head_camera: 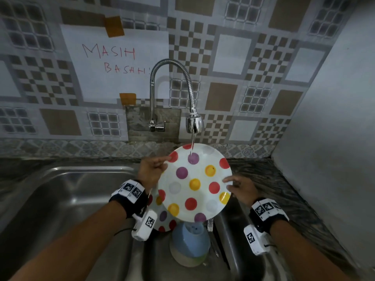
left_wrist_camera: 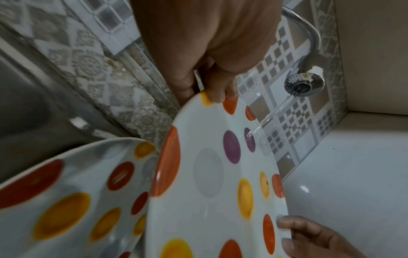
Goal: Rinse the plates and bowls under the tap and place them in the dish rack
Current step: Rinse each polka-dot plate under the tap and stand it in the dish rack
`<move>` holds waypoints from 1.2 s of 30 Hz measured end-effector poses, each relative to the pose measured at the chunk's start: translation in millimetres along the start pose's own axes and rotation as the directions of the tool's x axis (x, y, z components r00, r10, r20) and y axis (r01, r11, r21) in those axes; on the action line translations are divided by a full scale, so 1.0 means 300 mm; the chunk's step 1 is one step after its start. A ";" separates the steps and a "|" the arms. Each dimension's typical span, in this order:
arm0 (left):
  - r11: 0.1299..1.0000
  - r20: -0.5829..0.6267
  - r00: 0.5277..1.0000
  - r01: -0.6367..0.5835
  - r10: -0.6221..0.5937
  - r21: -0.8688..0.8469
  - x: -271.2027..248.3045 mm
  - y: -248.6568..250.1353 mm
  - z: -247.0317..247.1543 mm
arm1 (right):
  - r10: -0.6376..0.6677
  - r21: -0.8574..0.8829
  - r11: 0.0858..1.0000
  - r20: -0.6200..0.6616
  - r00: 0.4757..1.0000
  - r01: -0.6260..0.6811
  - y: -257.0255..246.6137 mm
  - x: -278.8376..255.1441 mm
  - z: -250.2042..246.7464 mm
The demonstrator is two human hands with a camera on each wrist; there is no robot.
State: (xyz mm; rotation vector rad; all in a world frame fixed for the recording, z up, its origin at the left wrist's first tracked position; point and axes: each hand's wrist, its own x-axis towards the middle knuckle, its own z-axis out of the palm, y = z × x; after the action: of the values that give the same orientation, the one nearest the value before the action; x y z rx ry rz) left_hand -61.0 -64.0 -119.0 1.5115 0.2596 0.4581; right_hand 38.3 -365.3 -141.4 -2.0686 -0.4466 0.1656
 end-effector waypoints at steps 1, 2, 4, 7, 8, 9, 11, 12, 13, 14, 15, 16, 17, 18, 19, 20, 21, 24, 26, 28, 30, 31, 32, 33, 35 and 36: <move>0.999 -0.003 1.000 0.024 -0.024 -0.027 -0.016 -0.009 -0.019 | -0.001 0.001 1.000 0.028 1.000 0.001 -0.005 0.000 0.011; 0.998 0.001 0.999 0.048 -0.048 -0.044 -0.031 -0.018 -0.038 | -0.006 0.002 1.000 0.052 0.999 0.006 -0.010 0.002 0.022; 0.998 -0.020 0.998 0.059 -0.060 -0.034 -0.058 -0.034 -0.071 | -0.015 0.012 1.000 0.078 0.997 0.014 -0.023 0.005 0.044; 0.997 -0.093 0.994 0.044 -0.049 -0.059 -0.079 -0.054 -0.124 | -0.022 0.050 0.999 0.092 0.996 0.017 -0.061 0.015 0.084; 0.996 -0.112 0.992 0.044 -0.052 -0.076 -0.085 -0.057 -0.140 | -0.016 0.070 0.998 0.096 0.995 0.009 -0.080 0.016 0.097; 0.994 -0.129 0.990 0.046 -0.058 -0.096 -0.090 -0.057 -0.157 | -0.015 0.081 0.997 0.101 0.995 0.007 -0.099 0.020 0.108; 0.991 -0.153 0.986 0.044 -0.063 -0.126 -0.108 -0.042 -0.189 | -0.038 0.081 0.996 0.120 0.992 0.028 -0.135 0.027 0.130; 0.990 -0.169 0.983 0.044 -0.066 -0.131 -0.114 -0.037 -0.209 | -0.055 0.090 0.995 0.140 0.989 0.043 -0.150 0.030 0.141; 0.990 -0.185 0.980 0.050 -0.074 -0.128 -0.118 -0.036 -0.230 | -0.069 0.105 0.993 0.164 0.984 0.052 -0.163 0.029 0.154; 0.990 -0.202 0.975 0.065 -0.089 -0.122 -0.119 -0.040 -0.257 | -0.069 0.121 0.992 0.187 0.980 0.047 -0.174 0.029 0.169; 0.990 -0.216 0.971 0.083 -0.106 -0.112 -0.120 -0.043 -0.282 | -0.066 0.129 0.991 0.212 0.975 0.039 -0.185 0.026 0.185; 0.990 -0.232 0.965 0.099 -0.121 -0.104 -0.124 -0.048 -0.306 | -0.057 0.126 0.992 0.234 0.971 0.028 -0.191 0.024 0.202; 0.990 -0.246 0.960 0.110 -0.130 -0.093 -0.128 -0.054 -0.329 | -0.041 0.122 0.993 0.261 0.965 0.009 -0.199 0.023 0.217; 0.989 -0.257 0.957 0.118 -0.136 -0.083 -0.134 -0.060 -0.348 | -0.012 0.126 0.992 0.284 0.959 -0.025 -0.204 0.021 0.230; 0.989 -0.267 0.953 0.127 -0.142 -0.074 -0.142 -0.062 -0.363 | 0.018 0.143 0.988 0.309 0.951 -0.065 -0.206 0.019 0.244; 0.988 -0.275 0.950 0.132 -0.148 -0.075 -0.150 -0.063 -0.374 | 0.039 0.152 0.984 0.329 0.944 -0.093 -0.202 0.018 0.256; 0.987 -0.282 0.947 0.136 -0.154 -0.082 -0.155 -0.062 -0.383 | 0.035 0.162 0.982 0.350 0.936 -0.098 -0.197 0.016 0.266; 0.978 -0.274 0.941 0.171 -0.198 -0.122 -0.159 -0.060 -0.393 | -0.057 0.207 0.978 0.380 0.923 -0.024 -0.173 -0.002 0.280; 0.973 -0.247 0.944 0.191 -0.218 -0.130 -0.154 -0.059 -0.385 | -0.094 0.201 0.979 0.352 0.931 0.022 -0.160 -0.014 0.277; 0.972 -0.215 0.950 0.206 -0.227 -0.116 -0.146 -0.061 -0.372 | -0.092 0.205 0.978 0.300 0.949 0.030 -0.149 -0.019 0.267; 0.970 -0.176 0.955 0.224 -0.238 -0.096 -0.133 -0.070 -0.359 | -0.091 0.220 0.975 0.228 0.969 0.039 -0.131 -0.019 0.254; 0.968 -0.159 0.957 0.230 -0.243 -0.098 -0.129 -0.070 -0.349 | -0.092 0.236 0.971 0.194 0.977 0.045 -0.128 -0.021 0.246; 0.965 -0.154 0.954 0.242 -0.256 -0.105 -0.124 -0.070 -0.337 | -0.093 0.284 0.958 0.168 0.981 0.042 -0.120 -0.019 0.240; 0.962 -0.151 0.952 0.250 -0.265 -0.114 -0.123 -0.066 -0.321 | -0.084 0.320 0.947 0.153 0.985 0.031 -0.121 -0.020 0.229; 0.958 -0.149 0.950 0.257 -0.274 -0.125 -0.123 -0.055 -0.285 | -0.107 0.271 0.960 0.122 0.987 0.071 -0.110 -0.025 0.201; 0.956 -0.140 0.949 0.266 -0.283 -0.126 -0.125 -0.049 -0.267 | -0.094 0.208 0.976 0.102 0.990 0.071 -0.092 -0.021 0.187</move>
State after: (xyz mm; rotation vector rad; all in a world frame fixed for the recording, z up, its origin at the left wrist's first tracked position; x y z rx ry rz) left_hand -127.7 -8.6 -142.3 1.3130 0.5547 0.3611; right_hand 9.0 -310.0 -147.0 -1.8425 -0.5597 0.2678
